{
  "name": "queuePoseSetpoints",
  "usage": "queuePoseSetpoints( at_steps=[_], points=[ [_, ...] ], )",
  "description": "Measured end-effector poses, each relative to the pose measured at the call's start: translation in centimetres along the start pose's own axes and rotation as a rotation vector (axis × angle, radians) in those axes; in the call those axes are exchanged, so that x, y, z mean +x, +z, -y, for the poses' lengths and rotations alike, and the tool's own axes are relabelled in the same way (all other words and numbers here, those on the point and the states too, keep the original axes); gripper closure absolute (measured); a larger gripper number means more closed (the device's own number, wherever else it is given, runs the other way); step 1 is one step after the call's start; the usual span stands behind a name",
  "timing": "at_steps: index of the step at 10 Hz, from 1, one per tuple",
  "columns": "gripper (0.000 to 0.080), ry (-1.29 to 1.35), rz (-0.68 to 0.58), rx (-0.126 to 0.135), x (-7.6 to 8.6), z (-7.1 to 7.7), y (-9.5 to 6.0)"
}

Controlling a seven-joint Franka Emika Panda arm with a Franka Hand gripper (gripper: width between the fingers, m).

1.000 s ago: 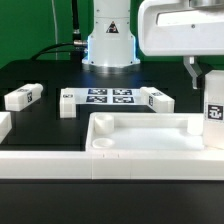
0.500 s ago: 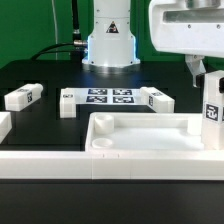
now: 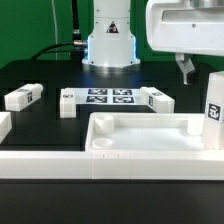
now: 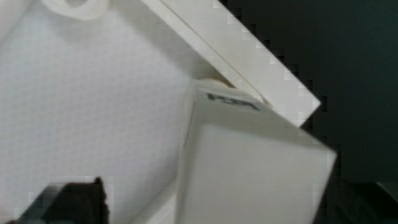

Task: Assemble desk

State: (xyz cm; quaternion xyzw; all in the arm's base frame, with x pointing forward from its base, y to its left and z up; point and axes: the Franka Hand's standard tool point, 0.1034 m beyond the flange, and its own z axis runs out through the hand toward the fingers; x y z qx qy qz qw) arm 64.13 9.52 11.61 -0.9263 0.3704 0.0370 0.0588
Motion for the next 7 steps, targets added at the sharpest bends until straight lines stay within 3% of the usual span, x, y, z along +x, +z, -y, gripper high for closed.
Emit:
queuePoseSetpoints(
  at_steps=[5, 6, 7],
  points=[
    [0.0151, -0.421, -0.002, 0.003, -0.07, 0.11, 0.05],
    [0.0151, -0.500, -0.006, -0.007, -0.12, 0.09, 0.08],
    [0.0151, -0.608, -0.019, -0.036, -0.28, 0.13, 0.17]
  ],
)
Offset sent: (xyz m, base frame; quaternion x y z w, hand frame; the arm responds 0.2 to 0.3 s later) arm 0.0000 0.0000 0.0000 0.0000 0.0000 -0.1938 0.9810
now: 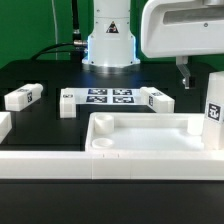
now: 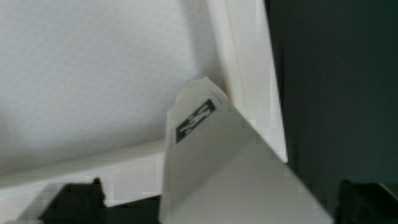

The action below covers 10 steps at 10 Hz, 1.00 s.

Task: Assemble desk

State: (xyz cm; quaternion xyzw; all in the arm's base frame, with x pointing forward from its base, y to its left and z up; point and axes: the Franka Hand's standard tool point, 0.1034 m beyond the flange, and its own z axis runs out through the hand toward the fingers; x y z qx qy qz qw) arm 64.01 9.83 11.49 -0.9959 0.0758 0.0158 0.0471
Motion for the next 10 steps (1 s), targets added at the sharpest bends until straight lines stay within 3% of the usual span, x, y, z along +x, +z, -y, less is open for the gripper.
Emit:
queuePoseSetpoints(
  at_steps=[1, 4, 6, 7, 8, 9, 10],
  points=[
    [0.0151, -0.110, -0.003, -0.023, -0.06, 0.09, 0.03],
    [0.0151, -0.425, 0.000, -0.061, -0.04, -0.04, 0.02],
    [0.0151, -0.548, 0.005, -0.064, -0.04, -0.06, 0.06],
    [0.0275, -0.548, 0.005, -0.064, -0.04, -0.10, 0.06],
    [0.0275, -0.546, 0.005, -0.064, -0.04, -0.10, 0.06],
    [0.0425, -0.546, 0.005, -0.064, -0.04, -0.10, 0.07],
    [0.0511, -0.540, 0.005, -0.063, -0.06, -0.11, 0.09]
  ],
)
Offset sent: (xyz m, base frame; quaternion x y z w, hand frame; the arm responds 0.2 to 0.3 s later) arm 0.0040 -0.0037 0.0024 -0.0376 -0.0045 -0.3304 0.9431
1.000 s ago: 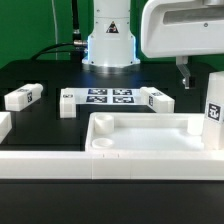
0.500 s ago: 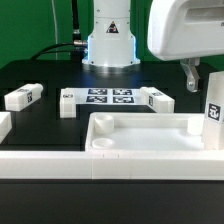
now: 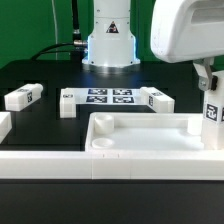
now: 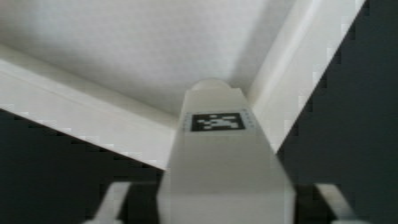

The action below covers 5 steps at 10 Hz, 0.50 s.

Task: Assemble desk

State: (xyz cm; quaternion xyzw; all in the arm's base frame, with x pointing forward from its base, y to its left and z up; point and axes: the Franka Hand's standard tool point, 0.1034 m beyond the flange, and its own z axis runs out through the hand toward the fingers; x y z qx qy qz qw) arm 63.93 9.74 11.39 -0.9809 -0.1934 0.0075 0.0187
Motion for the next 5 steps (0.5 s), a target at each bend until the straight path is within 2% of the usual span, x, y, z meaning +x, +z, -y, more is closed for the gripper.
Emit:
queuePoseSetpoints(
  at_steps=[3, 4, 5],
  points=[
    [0.0511, 0.059, 0.000, 0.000, 0.00, 0.01, 0.01],
    [0.0511, 0.147, -0.003, 0.012, -0.01, -0.04, 0.01],
    [0.0511, 0.236, -0.009, 0.043, -0.08, -0.36, -0.03]
  ],
)
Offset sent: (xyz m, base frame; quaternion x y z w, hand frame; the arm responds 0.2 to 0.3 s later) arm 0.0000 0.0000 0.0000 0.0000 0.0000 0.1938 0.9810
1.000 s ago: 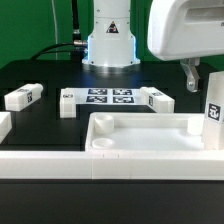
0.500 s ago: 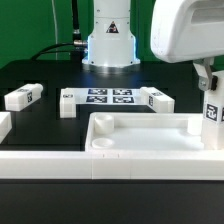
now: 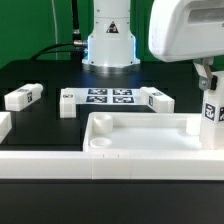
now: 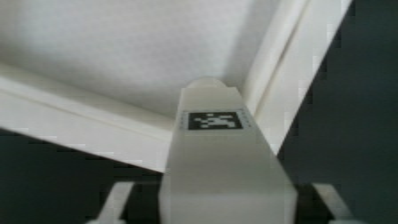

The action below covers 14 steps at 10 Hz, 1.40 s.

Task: Assemble desk

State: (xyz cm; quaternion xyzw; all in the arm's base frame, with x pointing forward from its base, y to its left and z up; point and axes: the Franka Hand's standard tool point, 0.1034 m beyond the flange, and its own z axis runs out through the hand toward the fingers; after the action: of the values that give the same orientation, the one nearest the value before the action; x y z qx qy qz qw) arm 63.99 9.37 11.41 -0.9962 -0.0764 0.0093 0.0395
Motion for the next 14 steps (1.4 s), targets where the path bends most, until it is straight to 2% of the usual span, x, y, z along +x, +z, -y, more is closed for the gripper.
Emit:
queuePoseSetpoints(
  at_steps=[2, 4, 9, 11, 14],
  points=[
    [0.0511, 0.153, -0.001, 0.008, -0.1, -0.4, 0.0],
    [0.0510, 0.352, -0.012, 0.028, -0.1, -0.4, 0.1],
    [0.0509, 0.836, -0.005, 0.037, -0.1, 0.4, 0.1],
    [0.0509, 1.035, 0.006, 0.057, 0.0, 0.7, 0.1],
    [0.0503, 1.105, 0.009, 0.059, 0.0, 0.7, 0.2]
  ],
)
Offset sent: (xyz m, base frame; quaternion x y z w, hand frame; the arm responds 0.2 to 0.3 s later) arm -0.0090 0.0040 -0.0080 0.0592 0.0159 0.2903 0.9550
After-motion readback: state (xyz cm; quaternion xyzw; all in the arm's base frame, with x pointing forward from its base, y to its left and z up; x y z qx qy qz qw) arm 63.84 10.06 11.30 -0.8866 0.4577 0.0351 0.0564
